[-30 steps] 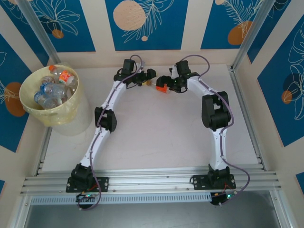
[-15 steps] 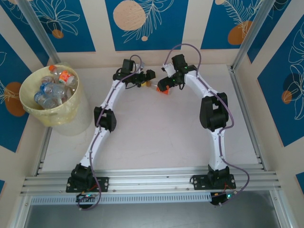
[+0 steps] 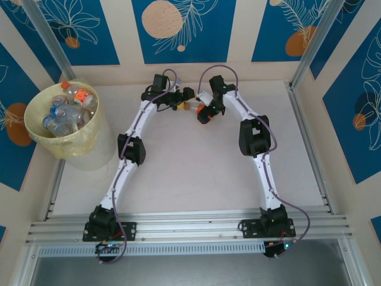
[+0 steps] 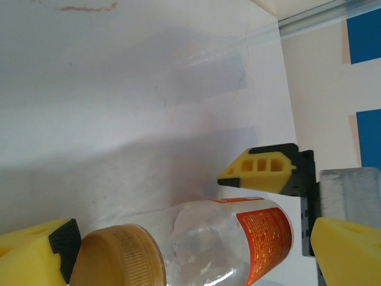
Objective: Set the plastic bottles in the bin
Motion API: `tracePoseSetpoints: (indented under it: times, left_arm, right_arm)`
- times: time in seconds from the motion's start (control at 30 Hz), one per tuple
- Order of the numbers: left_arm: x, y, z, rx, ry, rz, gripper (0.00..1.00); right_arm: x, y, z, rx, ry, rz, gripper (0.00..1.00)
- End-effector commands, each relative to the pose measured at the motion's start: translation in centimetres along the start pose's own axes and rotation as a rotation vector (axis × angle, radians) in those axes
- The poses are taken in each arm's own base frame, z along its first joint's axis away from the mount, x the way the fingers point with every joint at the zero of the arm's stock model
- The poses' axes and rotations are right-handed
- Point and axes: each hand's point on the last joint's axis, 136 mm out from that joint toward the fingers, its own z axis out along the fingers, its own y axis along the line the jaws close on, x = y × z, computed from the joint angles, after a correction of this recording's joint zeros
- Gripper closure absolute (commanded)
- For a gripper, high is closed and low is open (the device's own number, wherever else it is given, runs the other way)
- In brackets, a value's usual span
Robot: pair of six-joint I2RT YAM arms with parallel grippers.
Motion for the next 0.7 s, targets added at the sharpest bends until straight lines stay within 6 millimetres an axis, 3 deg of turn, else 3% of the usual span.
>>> tracePoseSetpoints:
  times: [0.0, 0.1, 0.23, 0.37, 0.5, 0.67]
  left_arm:
    - [0.3, -2.2, -0.8, 0.049, 0.030, -0.024, 0.00]
    - [-0.2, -3.3, -1.7, 0.041, 0.017, -0.012, 0.00]
    - [-0.9, -6.5, -5.3, -0.008, 0.004, 0.064, 0.00]
    - [-1.0, -11.9, -9.3, -0.019, -0.010, 0.143, 0.00]
    - [-0.8, -17.3, -13.5, -0.036, -0.035, 0.203, 0.00]
    - [-0.8, -22.8, -19.5, -0.076, -0.225, 0.285, 0.00]
  right_arm:
    - [-0.2, 0.6, -0.1, 0.010, 0.006, -0.017, 0.28]
    - [-0.9, 0.6, -1.6, 0.035, -0.037, 0.015, 0.39]
    - [-1.9, 1.8, -5.5, 0.067, -0.151, 0.031, 0.46]
    - [-2.1, 5.2, -10.0, 0.033, -0.280, 0.072, 0.51]
    - [-1.5, 8.3, -12.8, -0.008, -0.367, 0.153, 0.51]
    - [-1.2, 12.0, -16.8, -0.064, -0.490, 0.230, 0.51]
